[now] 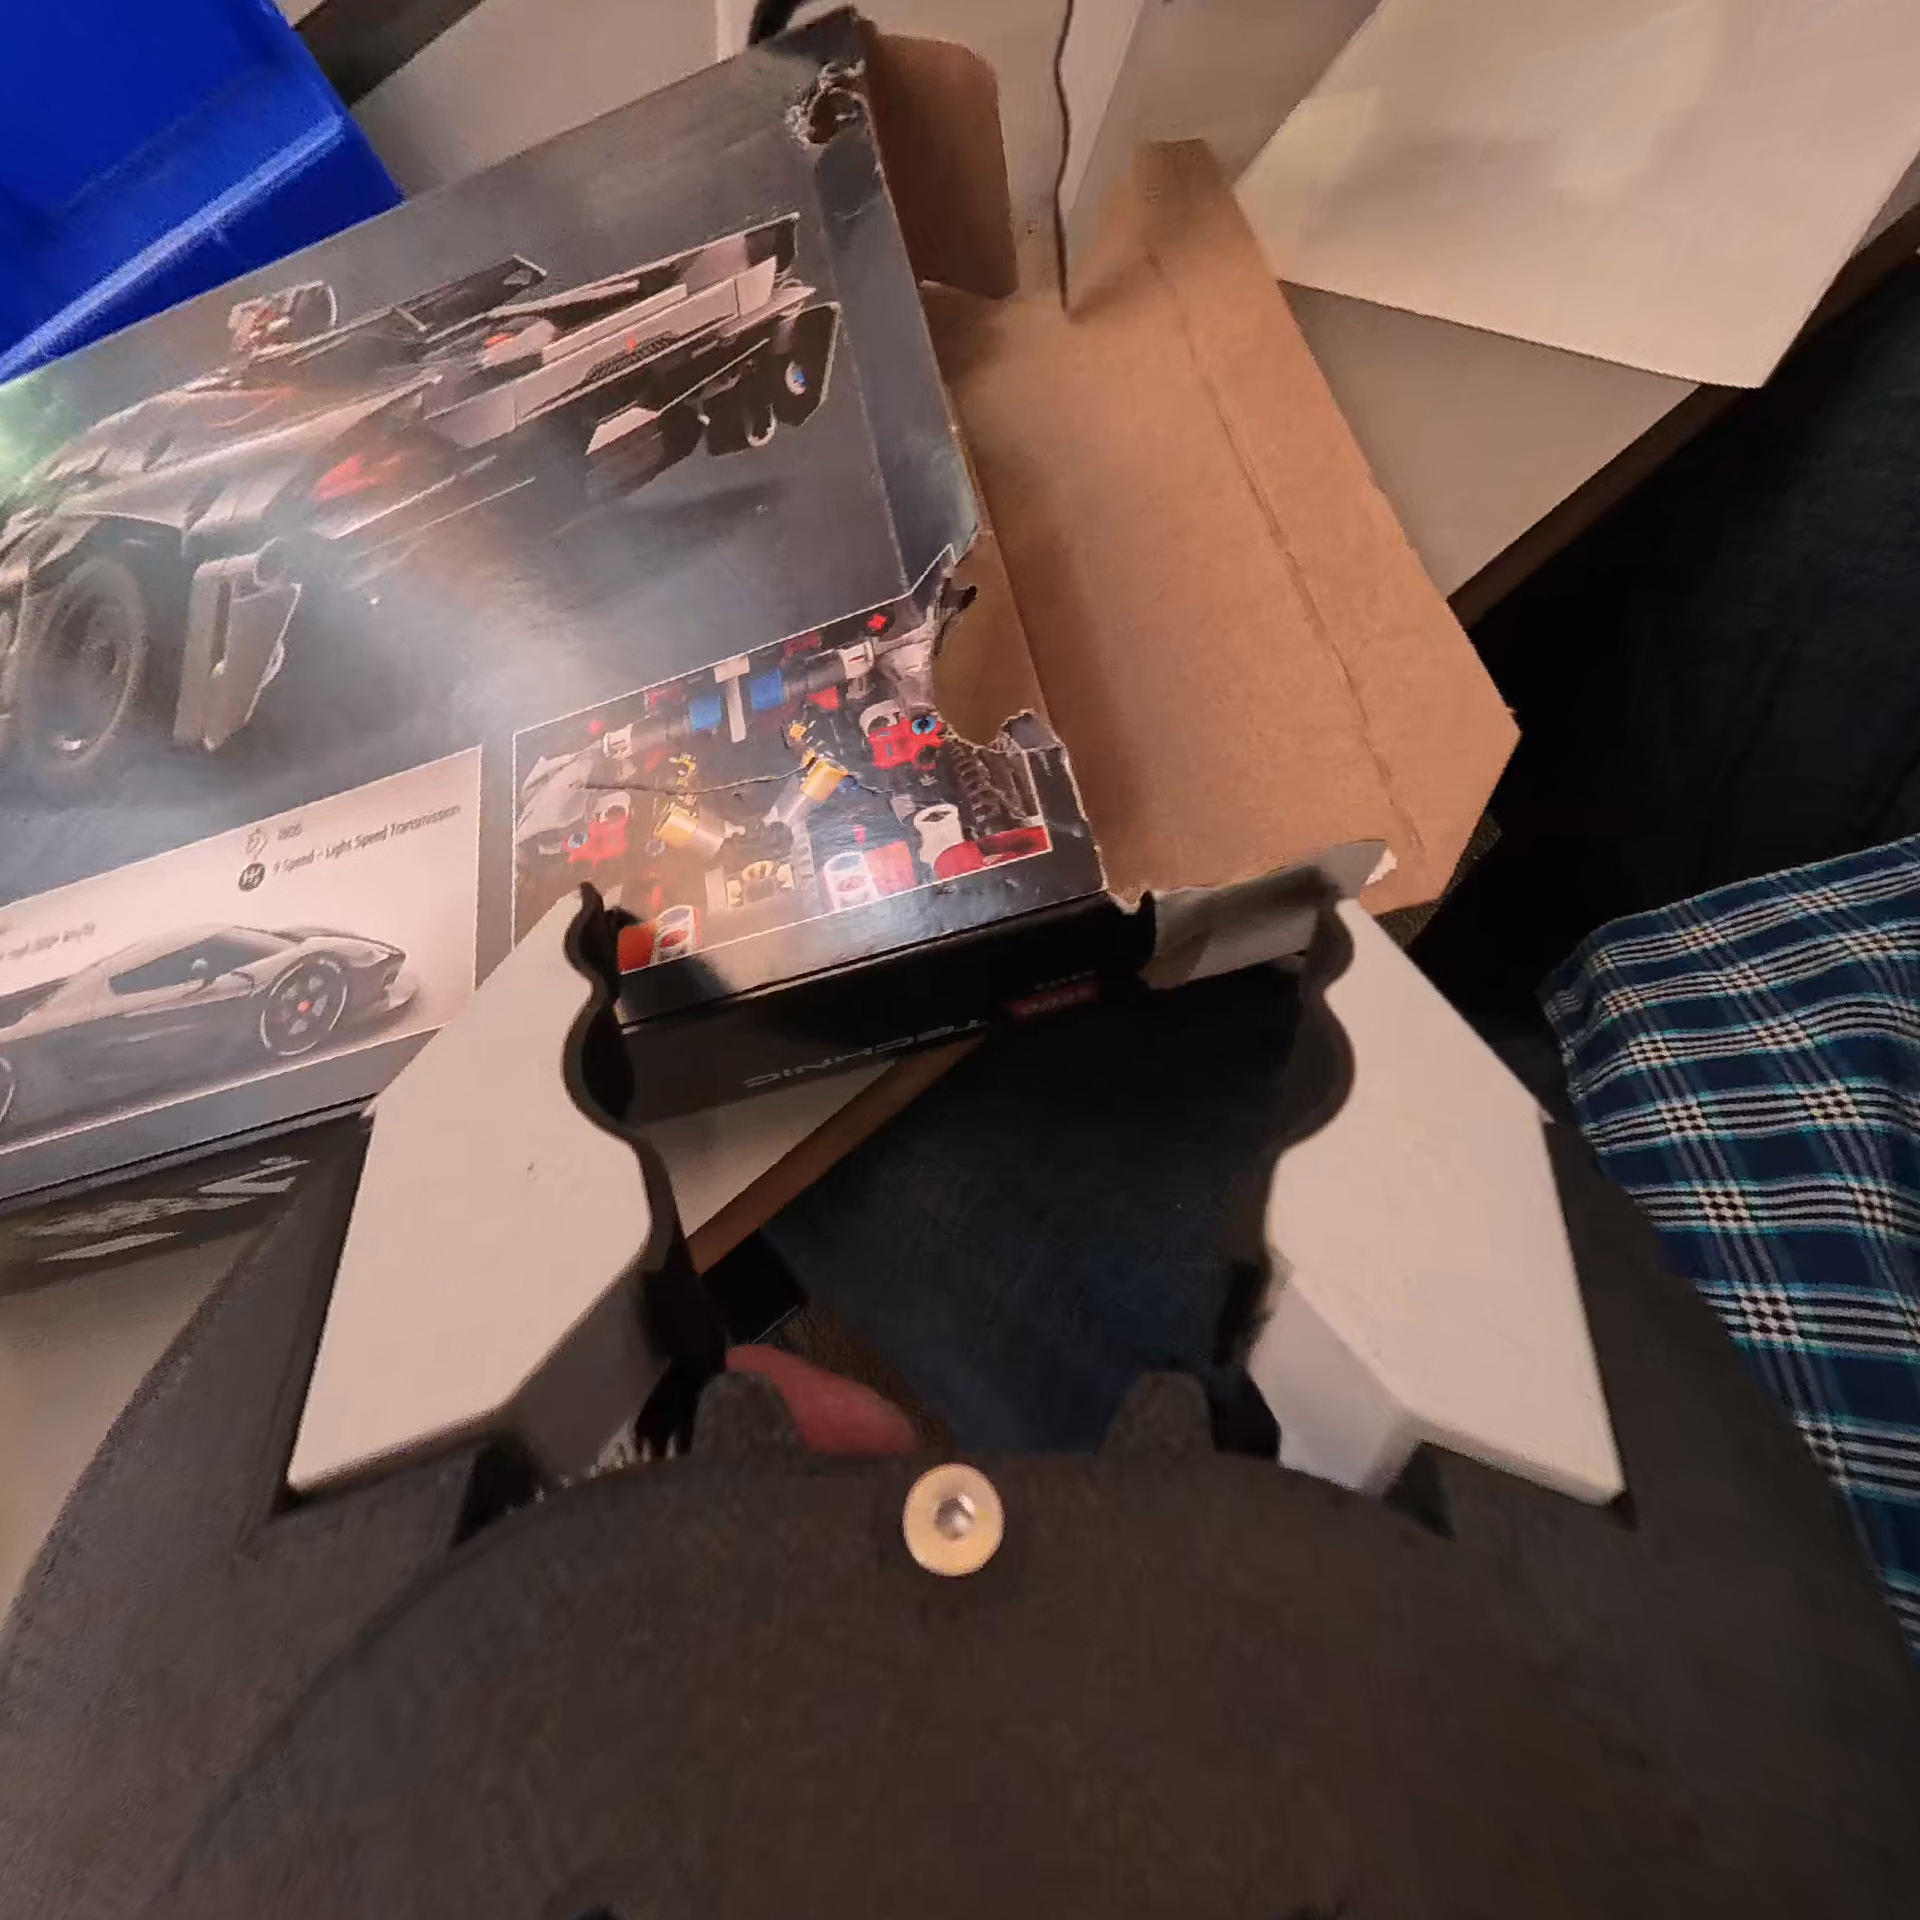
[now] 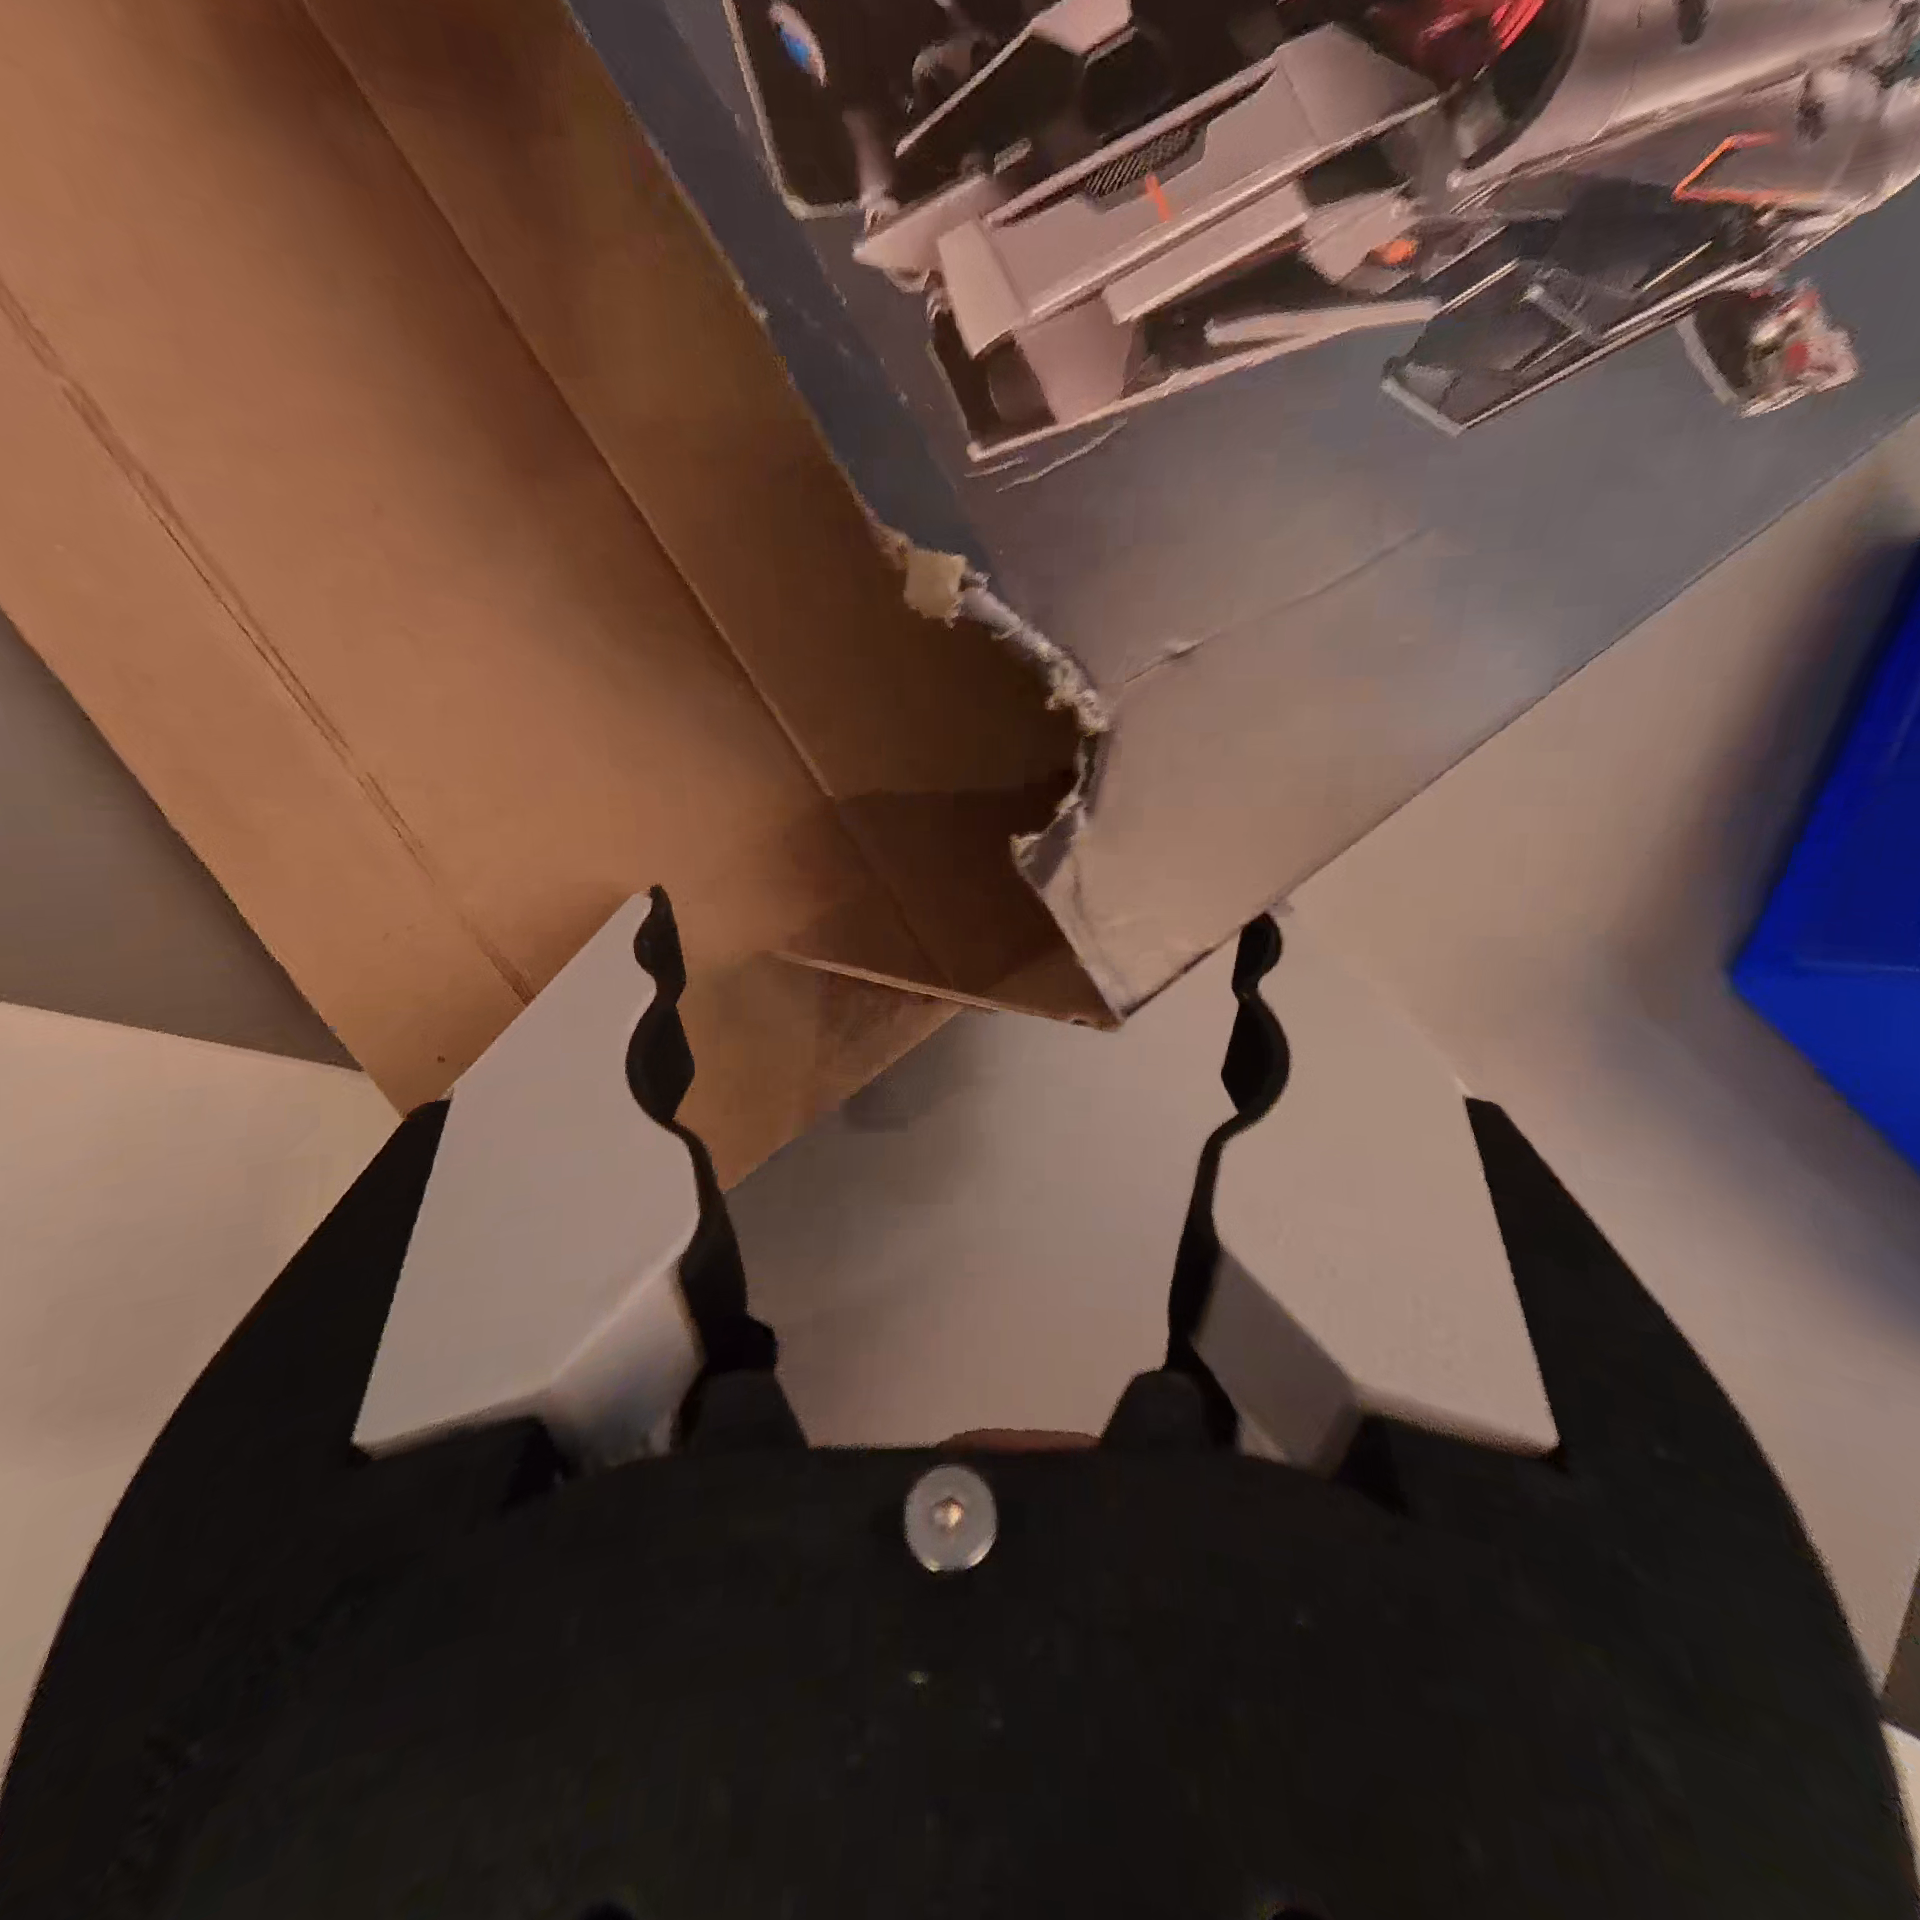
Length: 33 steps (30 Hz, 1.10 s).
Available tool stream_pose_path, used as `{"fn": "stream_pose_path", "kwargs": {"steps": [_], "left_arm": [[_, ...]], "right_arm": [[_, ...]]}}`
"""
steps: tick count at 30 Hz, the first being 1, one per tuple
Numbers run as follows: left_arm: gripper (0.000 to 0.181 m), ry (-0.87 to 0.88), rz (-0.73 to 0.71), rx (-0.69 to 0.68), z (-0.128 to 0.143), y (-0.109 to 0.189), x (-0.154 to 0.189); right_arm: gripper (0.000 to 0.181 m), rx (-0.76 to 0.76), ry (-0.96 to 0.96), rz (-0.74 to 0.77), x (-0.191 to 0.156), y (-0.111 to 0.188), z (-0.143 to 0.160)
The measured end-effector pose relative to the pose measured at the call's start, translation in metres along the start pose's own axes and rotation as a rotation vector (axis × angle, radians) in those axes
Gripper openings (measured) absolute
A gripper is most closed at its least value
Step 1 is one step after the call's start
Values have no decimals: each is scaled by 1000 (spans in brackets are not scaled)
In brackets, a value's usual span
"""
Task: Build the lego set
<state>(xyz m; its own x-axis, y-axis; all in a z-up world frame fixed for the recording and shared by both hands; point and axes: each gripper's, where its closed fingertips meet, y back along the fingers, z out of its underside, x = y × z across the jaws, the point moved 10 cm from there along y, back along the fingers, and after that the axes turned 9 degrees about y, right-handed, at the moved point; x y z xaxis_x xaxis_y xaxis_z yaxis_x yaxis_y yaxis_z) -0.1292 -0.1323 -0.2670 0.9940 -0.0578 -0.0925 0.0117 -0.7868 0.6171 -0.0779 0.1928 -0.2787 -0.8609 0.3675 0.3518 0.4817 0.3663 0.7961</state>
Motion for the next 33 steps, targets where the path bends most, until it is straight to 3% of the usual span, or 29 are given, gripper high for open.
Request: {"fn": "stream_pose_path", "kwargs": {"steps": [1,7,15,20,30,33], "left_arm": [[129,-1,1,4,1,0,1],[131,-26,-33,-12,4,1,-1],[100,10,-165,35,6,-2,-9],[93,-1,-232,24,6,-5,-8],[90,-40,-222,-1,5,-5,-12],[90,-40,-217,2,5,-4,-13]], "right_arm": [[107,-1,-12,0,-4,-4,0],[104,2,-78,3,-17,-7,-6],[89,-8,-64,20,-19,-6,-10],[83,6,-54,-4,-20,-5,-10],[75,-9,66,-289,-8,8,-2],[95,-88,60,-405,-11,18,3]]}}
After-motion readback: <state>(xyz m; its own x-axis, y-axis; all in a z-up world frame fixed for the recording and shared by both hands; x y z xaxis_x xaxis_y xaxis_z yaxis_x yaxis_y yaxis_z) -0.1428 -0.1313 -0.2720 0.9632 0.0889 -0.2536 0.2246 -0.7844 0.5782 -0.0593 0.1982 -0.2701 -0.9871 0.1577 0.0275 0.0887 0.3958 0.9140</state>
